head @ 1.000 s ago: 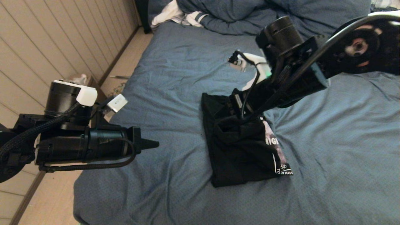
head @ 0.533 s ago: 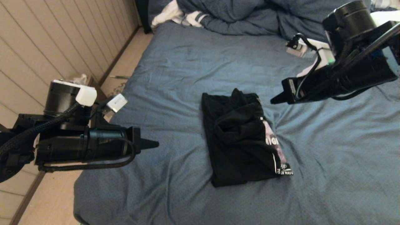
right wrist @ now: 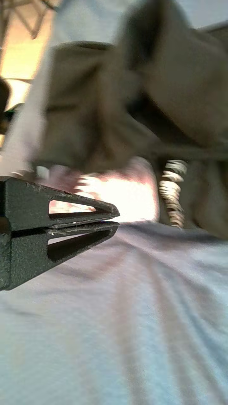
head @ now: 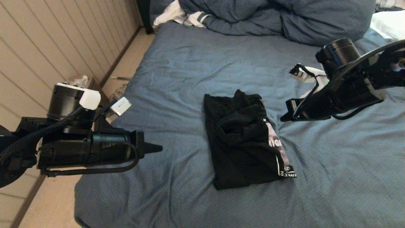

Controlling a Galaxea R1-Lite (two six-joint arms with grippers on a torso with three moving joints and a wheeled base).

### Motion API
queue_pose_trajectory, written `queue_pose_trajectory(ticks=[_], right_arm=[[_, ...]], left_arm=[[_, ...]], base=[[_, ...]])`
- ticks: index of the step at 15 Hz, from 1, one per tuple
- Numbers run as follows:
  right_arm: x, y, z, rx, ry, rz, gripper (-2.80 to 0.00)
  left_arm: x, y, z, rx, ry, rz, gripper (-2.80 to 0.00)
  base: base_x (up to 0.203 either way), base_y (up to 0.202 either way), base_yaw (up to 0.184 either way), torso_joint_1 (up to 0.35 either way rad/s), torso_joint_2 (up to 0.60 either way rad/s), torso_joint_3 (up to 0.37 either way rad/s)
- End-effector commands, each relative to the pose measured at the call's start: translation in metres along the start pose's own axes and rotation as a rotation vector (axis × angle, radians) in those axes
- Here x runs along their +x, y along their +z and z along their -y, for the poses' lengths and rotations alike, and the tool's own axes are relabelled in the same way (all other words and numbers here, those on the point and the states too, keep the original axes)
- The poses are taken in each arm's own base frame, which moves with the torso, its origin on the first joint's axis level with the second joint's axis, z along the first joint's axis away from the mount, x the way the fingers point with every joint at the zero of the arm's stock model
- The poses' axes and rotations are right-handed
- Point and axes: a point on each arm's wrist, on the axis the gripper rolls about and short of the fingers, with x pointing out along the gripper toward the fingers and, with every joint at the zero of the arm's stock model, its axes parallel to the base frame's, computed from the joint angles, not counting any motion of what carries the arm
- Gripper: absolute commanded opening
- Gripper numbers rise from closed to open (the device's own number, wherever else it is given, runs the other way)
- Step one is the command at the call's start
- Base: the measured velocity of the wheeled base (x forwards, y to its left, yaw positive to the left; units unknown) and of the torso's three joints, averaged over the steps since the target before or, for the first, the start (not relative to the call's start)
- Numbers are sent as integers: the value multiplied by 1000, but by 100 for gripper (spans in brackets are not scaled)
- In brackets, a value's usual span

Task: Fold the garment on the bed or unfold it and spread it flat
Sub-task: Fold the black T-shirt

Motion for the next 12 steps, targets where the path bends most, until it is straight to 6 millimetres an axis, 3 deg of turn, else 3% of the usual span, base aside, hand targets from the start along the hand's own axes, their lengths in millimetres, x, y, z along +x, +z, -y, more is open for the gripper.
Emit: queue_pose_trajectory(ticks=[1,3,7,12], right_arm=[[40,-1,-8,-17,9,-48,-280],[60,-2,-23,-43,17,-62,-280],[72,-9,-65,-110,76,-74,-280],[59,-36,-126,-232,145,-102,-280]], left_arm=[[3,0,-1,-4,1,-3,-280],[4,1,-1,11,-15,28,-280],[6,0,-3,19,-26,46,-280],[6,-1,-3,20,-27,44,-280]], base=[[0,0,0,0,0,0],[0,0,0,0,0,0],[0,0,0,0,0,0],[0,0,0,0,0,0]])
